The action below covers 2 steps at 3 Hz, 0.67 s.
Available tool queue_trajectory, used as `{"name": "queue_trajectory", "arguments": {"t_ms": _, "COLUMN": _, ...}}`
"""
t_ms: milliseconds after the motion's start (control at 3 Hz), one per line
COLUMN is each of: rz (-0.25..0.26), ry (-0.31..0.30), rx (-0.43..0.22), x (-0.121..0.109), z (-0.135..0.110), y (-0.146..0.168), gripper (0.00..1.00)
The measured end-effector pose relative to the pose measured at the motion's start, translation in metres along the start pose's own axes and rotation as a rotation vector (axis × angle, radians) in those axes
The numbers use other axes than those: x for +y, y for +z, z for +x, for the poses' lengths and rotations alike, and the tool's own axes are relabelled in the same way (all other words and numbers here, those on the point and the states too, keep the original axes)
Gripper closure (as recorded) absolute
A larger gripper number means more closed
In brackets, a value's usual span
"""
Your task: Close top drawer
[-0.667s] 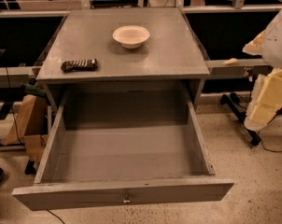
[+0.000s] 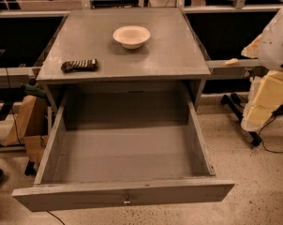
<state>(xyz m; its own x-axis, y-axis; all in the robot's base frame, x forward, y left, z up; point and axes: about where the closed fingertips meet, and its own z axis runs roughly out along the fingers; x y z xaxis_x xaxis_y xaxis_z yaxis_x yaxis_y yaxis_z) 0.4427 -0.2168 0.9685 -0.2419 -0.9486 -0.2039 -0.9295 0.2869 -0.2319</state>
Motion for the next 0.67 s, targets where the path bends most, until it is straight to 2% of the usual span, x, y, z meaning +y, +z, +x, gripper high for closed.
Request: {"name": "queue_trajectory", "arguments": {"t_ms": 667, "rz": -0.025, "ry": 0.051, "rx": -0.114, "x": 0.022, "z": 0.001, "y": 0.081, "gripper": 0.00}}
